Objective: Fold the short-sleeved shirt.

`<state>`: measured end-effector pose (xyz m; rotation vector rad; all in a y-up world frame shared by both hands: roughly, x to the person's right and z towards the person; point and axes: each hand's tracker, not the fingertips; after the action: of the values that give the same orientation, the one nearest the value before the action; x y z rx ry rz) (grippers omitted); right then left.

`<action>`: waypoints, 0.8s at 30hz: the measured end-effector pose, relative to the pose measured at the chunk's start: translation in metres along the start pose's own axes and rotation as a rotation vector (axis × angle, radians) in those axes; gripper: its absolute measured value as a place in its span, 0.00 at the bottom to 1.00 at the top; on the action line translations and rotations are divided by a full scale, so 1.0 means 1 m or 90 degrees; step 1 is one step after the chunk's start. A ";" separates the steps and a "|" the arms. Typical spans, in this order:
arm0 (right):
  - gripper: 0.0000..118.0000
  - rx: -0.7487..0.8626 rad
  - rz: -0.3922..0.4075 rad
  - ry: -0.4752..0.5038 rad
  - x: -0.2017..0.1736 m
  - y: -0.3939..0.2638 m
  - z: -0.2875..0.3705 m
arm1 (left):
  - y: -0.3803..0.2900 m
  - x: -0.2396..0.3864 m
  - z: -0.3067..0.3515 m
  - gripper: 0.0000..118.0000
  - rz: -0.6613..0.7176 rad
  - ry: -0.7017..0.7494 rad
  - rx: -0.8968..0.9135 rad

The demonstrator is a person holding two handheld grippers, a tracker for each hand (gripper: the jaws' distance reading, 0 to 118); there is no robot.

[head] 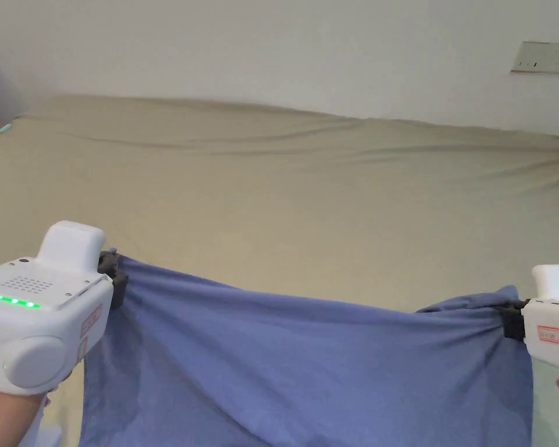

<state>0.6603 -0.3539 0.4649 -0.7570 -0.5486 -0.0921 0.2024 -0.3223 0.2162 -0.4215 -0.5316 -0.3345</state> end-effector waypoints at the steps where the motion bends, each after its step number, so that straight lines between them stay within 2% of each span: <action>1: 0.05 0.032 0.000 0.000 0.002 0.007 0.025 | 0.008 -0.003 0.010 0.00 0.005 0.008 0.019; 10: 0.05 0.286 0.030 -0.041 0.006 0.049 0.217 | 0.076 -0.038 0.122 0.00 0.043 0.063 0.178; 13: 0.05 0.366 0.022 -0.048 0.004 0.057 0.274 | 0.098 -0.049 0.162 0.00 0.054 0.075 0.232; 20: 0.05 0.490 0.016 -0.088 0.001 0.077 0.367 | 0.147 -0.069 0.243 0.00 0.070 0.088 0.338; 24: 0.05 0.538 0.026 -0.127 -0.001 0.091 0.398 | 0.174 -0.076 0.268 0.00 0.074 0.091 0.379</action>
<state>0.5098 -0.0193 0.6438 0.0509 -0.6889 0.2478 0.1004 -0.0318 0.3319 0.1477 -0.4402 -0.0826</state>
